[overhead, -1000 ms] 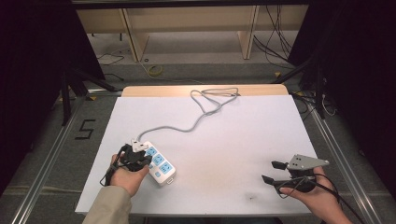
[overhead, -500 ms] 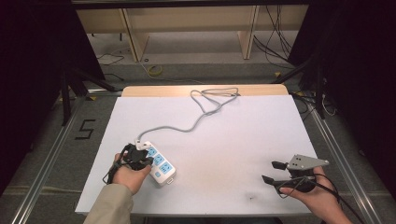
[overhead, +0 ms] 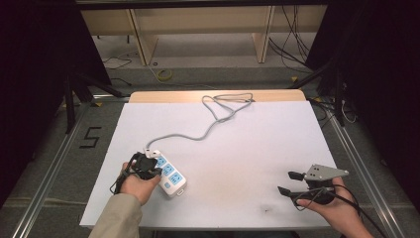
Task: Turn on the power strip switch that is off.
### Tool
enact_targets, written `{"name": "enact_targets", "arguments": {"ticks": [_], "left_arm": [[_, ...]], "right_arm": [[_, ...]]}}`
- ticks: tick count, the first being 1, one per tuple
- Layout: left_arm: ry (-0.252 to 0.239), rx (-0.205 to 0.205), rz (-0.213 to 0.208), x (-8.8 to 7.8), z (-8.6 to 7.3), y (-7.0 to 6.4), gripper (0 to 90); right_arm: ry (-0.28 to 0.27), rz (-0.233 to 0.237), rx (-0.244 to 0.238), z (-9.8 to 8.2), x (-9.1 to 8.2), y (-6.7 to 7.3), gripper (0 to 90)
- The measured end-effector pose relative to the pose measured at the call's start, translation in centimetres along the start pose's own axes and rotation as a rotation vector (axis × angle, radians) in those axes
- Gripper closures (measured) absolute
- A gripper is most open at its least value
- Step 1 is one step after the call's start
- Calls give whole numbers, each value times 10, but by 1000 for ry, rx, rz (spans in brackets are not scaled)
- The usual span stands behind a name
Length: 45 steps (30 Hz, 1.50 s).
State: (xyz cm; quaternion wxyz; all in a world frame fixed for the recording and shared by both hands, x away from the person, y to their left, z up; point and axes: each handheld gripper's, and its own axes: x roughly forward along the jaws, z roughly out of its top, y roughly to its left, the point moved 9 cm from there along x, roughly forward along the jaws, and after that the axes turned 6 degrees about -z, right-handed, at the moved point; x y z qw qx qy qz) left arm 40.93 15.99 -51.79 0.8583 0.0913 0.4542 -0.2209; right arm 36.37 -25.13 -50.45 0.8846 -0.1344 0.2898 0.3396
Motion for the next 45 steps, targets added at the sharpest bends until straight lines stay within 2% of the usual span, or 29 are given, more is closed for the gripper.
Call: {"name": "enact_targets", "arguments": {"ticks": [15, 45], "left_arm": [[23, 6, 2, 1, -1, 0, 899], [76, -19, -10, 4, -1, 0, 900]], "right_arm": [[7, -1, 1, -1, 0, 1, 340], [10, -1, -5, -1, 0, 2, 340]]}}
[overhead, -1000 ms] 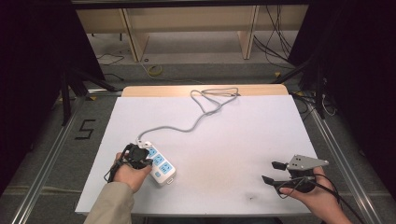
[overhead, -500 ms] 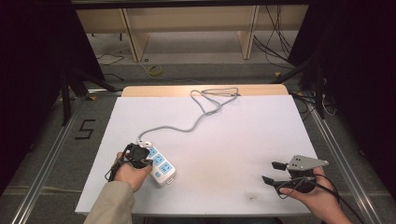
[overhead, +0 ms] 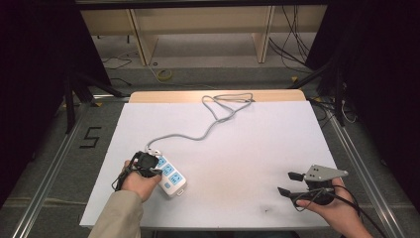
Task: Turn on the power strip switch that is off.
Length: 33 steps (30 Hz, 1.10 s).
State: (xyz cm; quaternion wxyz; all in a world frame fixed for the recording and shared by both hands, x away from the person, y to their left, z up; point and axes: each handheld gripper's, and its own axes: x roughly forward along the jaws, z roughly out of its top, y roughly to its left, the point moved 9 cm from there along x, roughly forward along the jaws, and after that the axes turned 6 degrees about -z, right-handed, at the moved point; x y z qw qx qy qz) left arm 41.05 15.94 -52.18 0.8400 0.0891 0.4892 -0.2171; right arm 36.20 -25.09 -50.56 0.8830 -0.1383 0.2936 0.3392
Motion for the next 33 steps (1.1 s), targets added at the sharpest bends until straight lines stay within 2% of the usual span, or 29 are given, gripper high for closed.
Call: {"name": "enact_targets", "arguments": {"ticks": [9, 18, 33], "left_arm": [[34, -14, -18, 0, 1, 1, 900], [47, -35, -24, 1, 2, 2, 900], [76, -30, -12, 1, 2, 1, 900]], "right_arm": [[2, 0, -2, 0, 0, 0, 340], [5, 1, -1, -1, 0, 1, 341], [5, 1, -2, -1, 0, 1, 341]]}}
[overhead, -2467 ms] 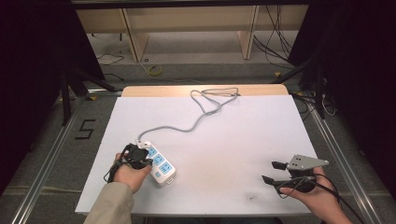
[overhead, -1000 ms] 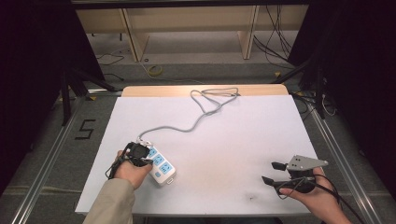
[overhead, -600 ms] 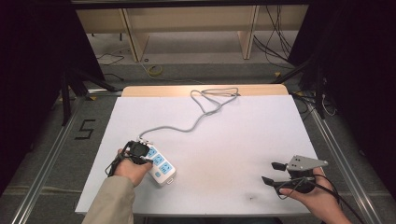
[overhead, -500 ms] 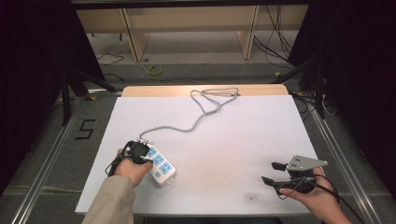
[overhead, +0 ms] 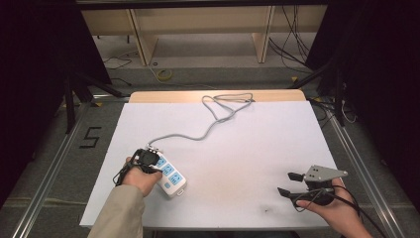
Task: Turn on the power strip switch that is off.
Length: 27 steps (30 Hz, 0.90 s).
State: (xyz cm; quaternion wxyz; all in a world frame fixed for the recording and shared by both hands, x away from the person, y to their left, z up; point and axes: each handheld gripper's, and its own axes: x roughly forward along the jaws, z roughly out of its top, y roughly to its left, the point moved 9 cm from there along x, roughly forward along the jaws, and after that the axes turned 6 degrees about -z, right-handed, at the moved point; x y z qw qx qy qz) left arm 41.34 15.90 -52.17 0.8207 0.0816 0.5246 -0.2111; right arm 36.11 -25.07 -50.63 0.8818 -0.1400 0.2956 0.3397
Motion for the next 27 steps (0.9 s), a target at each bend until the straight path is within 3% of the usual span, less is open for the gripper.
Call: {"name": "enact_targets", "arguments": {"ticks": [27], "left_arm": [[-5, 0, 8, 0, -1, -1, 900]], "right_arm": [[-1, 0, -1, 0, 0, 0, 341]]}}
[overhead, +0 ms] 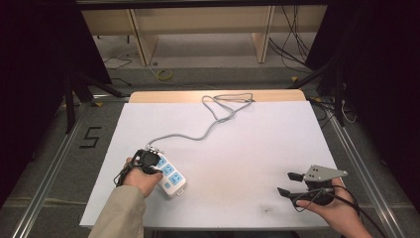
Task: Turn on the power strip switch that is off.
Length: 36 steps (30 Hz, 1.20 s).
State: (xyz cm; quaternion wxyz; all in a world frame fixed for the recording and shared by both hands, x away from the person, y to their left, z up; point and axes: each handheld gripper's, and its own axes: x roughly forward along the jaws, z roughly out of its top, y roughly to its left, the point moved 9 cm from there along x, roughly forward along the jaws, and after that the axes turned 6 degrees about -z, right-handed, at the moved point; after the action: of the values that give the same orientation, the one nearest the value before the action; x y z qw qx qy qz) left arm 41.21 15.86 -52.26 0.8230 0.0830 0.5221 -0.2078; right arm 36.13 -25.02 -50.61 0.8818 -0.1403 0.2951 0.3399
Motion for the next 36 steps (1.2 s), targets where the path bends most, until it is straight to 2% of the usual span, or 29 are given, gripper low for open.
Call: {"name": "enact_targets", "arguments": {"ticks": [20, 36], "left_arm": [[-17, -10, -24, 0, 0, 2, 900], [-21, -1, -23, 0, -1, 1, 900]], "right_arm": [[0, 2, 1, 0, 0, 0, 340], [0, 3, -2, 0, 0, 0, 341]]}}
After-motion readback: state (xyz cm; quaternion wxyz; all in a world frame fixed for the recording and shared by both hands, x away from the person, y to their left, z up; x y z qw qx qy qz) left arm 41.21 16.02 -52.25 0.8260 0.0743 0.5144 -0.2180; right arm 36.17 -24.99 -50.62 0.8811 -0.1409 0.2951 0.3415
